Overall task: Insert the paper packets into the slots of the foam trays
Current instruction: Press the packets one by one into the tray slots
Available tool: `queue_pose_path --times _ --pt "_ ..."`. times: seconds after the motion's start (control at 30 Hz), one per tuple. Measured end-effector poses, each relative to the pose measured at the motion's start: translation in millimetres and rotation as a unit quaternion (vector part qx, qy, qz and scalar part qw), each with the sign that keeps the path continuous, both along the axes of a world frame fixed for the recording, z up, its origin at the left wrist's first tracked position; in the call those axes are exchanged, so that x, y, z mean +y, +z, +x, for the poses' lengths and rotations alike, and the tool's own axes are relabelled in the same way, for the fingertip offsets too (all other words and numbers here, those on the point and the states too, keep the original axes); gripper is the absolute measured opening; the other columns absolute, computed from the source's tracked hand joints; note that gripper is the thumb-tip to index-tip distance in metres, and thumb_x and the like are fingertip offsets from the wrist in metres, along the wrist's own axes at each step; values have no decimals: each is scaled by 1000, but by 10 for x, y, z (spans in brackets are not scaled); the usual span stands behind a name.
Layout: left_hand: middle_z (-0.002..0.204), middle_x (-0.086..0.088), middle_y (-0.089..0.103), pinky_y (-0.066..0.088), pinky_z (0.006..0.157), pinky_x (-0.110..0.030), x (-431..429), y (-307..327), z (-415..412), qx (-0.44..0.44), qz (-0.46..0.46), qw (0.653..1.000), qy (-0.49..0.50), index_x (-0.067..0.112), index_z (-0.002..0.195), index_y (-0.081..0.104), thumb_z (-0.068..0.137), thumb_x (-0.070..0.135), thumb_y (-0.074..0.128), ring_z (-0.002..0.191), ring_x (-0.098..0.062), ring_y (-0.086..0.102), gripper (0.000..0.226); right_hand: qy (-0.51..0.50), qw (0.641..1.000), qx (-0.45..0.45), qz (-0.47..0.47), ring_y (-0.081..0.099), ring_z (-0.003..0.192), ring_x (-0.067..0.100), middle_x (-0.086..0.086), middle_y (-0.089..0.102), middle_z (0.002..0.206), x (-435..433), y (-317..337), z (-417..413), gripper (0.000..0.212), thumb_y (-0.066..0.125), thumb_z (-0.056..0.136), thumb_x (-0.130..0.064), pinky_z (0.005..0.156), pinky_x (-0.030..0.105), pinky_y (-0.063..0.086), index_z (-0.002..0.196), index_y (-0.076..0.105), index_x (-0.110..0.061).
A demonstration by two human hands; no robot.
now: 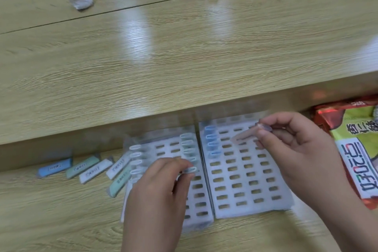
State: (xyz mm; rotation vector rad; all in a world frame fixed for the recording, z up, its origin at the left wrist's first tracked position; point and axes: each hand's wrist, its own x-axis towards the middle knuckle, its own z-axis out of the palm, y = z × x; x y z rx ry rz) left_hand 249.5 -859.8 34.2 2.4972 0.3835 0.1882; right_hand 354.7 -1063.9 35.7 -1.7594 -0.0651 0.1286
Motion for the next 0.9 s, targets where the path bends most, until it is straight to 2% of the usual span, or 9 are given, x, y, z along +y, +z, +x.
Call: queue_pose_path --times 0.07,0.2,0.33,0.43,0.5,0.63,0.8,0.9 --pt "88 19 67 43 54 -12 -4 -33 -6 9 11 1000 -13 28 89 74 74 13 84 62 5 53 24 0 1000 -16 -21 71 85 5 -11 73 90 21 -27 27 17 74 82 -19 69 13 55 88 69 -34" --pt "86 11 71 48 45 -25 -47 -68 35 36 51 998 -18 24 91 77 71 14 87 59 -12 64 25 5 998 -35 -55 70 87 1 -16 72 93 19 -39 37 21 73 84 -17 65 11 54 89 68 -37" --pt "83 10 70 35 44 -24 -97 -52 70 49 97 994 -21 23 92 77 71 19 86 60 -17 66 24 -1 993 -65 -96 68 88 -4 -20 71 92 -67 -55 16 26 74 84 -12 66 4 49 88 68 -37" --pt "79 8 69 31 47 -23 -78 -51 58 42 135 990 -19 21 89 76 68 22 87 61 -18 65 24 -1 986 -97 -133 67 88 -5 -21 70 92 -142 -43 22 25 73 83 -19 69 2 47 90 67 -42" --pt "76 6 68 31 46 -23 -61 -57 39 29 157 987 -14 19 87 75 66 24 87 61 -19 64 25 -15 978 -125 -169 66 86 -8 -22 70 90 -213 -45 72 24 72 83 -21 70 0 45 90 65 -43" --pt "73 6 65 30 43 -23 -68 -50 21 -10 156 988 -3 18 86 73 72 28 77 53 -18 60 18 -41 972 -149 -175 65 85 -13 -24 70 90 -275 -66 173 28 73 85 -14 71 -1 44 93 66 -39" --pt "74 6 67 33 46 -23 -86 -99 8 -40 167 985 6 18 88 74 72 20 79 53 -19 60 17 -27 969 -167 -179 65 87 -9 -21 68 95 -199 -83 238 27 73 85 -14 72 -1 43 93 65 -38" --pt "75 6 68 35 44 -25 -83 -94 13 -56 167 984 5 19 88 74 78 25 66 54 -19 61 15 -19 961 -178 -210 63 85 -8 -25 66 95 -188 -83 264 22 74 85 -15 70 -2 40 93 67 -35"
